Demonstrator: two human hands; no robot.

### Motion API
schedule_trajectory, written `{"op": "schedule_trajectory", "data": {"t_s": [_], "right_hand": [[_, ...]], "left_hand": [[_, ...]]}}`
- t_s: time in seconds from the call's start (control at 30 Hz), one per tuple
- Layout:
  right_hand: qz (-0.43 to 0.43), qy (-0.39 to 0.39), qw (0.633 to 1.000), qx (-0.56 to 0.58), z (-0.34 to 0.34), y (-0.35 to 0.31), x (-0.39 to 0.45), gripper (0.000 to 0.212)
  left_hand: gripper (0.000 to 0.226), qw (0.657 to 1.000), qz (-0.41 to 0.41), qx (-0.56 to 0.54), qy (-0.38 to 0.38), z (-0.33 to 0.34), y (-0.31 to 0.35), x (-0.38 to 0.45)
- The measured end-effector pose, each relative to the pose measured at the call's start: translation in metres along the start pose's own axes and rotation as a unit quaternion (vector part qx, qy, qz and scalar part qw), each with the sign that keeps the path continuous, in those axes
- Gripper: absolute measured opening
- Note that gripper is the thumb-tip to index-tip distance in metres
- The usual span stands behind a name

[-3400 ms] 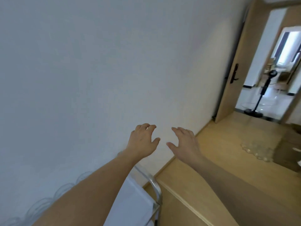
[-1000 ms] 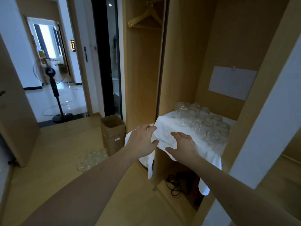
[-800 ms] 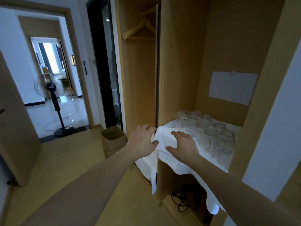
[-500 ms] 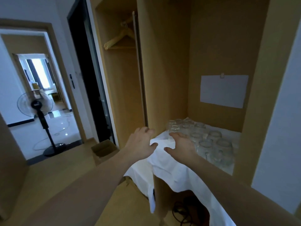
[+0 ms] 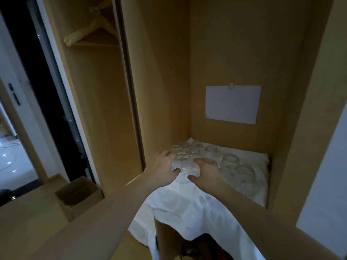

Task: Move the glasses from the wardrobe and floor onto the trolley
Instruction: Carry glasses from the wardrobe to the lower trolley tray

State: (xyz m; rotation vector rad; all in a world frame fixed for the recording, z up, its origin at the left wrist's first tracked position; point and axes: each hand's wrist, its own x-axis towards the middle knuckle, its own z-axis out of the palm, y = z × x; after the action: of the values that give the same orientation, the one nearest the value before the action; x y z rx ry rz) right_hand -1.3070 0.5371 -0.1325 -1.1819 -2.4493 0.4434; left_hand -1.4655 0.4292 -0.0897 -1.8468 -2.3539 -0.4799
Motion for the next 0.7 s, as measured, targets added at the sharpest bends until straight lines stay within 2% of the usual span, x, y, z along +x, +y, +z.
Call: {"op": "schedule_trajectory", "data": {"t_s": [0.2, 0.47, 0.6, 0.7], "right_hand": [[0.05, 0.025, 0.998, -0.023, 0.012, -0.018, 0.036, 0.066], [0.109, 0.043, 0.993, -0.028, 0.038, -0.045, 0.069, 0.069], [0.135, 0.051, 0.989, -0.031, 0.046, -0.05, 0.075, 0.061], [0.154, 0.048, 0.986, -0.048, 0.045, -0.046, 0.081, 0.068]], "left_hand": [[0.05, 0.997, 0.067, -0.039, -0.006, 0.011, -0.049, 0.047], [0.053, 0.993, 0.087, -0.075, -0.041, 0.022, -0.107, 0.098], [0.054, 0.99, 0.098, -0.093, -0.049, 0.031, -0.121, 0.118], [0.054, 0.988, 0.108, -0.09, -0.059, 0.033, -0.125, 0.135]]}}
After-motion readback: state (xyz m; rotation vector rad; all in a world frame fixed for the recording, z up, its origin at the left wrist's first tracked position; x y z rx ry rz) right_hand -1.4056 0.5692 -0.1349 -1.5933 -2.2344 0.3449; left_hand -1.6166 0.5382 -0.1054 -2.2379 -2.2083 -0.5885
